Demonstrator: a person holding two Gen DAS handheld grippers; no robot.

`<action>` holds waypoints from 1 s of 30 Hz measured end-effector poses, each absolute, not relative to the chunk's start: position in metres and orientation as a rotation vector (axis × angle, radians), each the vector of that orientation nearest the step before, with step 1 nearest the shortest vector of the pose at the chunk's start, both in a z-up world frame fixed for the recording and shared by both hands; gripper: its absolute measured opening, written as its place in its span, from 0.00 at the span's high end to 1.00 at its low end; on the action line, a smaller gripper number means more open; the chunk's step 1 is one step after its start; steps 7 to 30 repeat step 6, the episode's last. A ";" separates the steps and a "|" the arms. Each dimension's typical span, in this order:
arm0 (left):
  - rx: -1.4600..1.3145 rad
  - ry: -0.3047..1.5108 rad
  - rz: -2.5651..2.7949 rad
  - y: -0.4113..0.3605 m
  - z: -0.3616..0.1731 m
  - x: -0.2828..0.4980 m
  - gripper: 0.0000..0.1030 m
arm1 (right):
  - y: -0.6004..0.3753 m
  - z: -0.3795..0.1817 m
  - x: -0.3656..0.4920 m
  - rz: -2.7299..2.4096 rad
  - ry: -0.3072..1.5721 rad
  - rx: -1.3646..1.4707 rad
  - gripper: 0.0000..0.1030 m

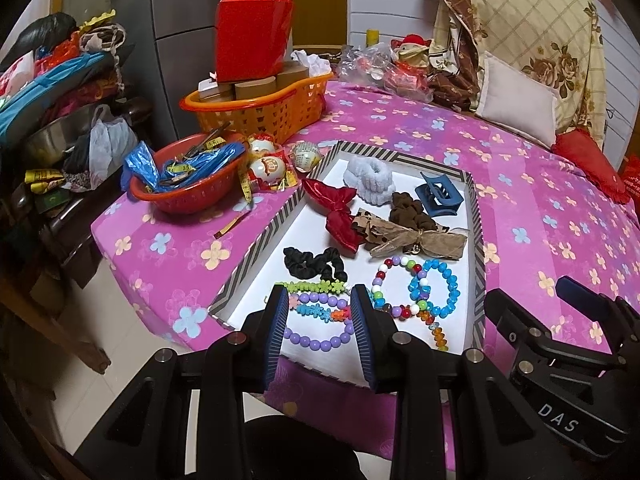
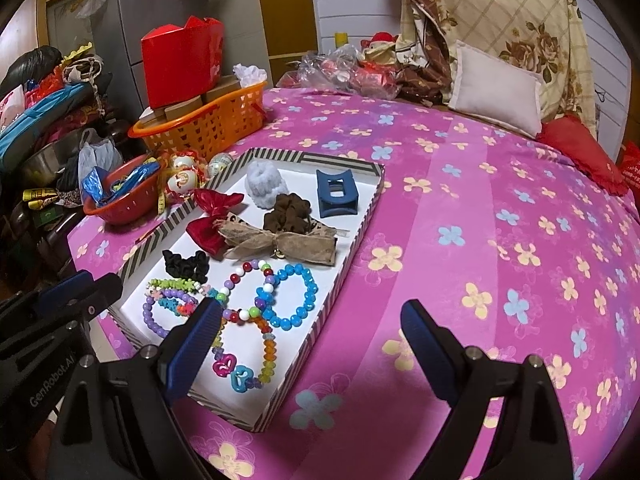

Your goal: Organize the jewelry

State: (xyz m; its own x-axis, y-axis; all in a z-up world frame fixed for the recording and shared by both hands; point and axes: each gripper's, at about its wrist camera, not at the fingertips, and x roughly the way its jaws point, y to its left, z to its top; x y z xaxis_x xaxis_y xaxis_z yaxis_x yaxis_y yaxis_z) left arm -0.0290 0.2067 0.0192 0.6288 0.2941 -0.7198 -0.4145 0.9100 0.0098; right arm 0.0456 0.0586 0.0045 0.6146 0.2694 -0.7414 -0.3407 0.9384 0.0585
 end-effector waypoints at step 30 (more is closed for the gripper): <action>-0.155 0.798 0.408 0.197 0.021 -0.026 0.69 | 0.048 0.004 0.048 0.348 0.840 -0.078 0.10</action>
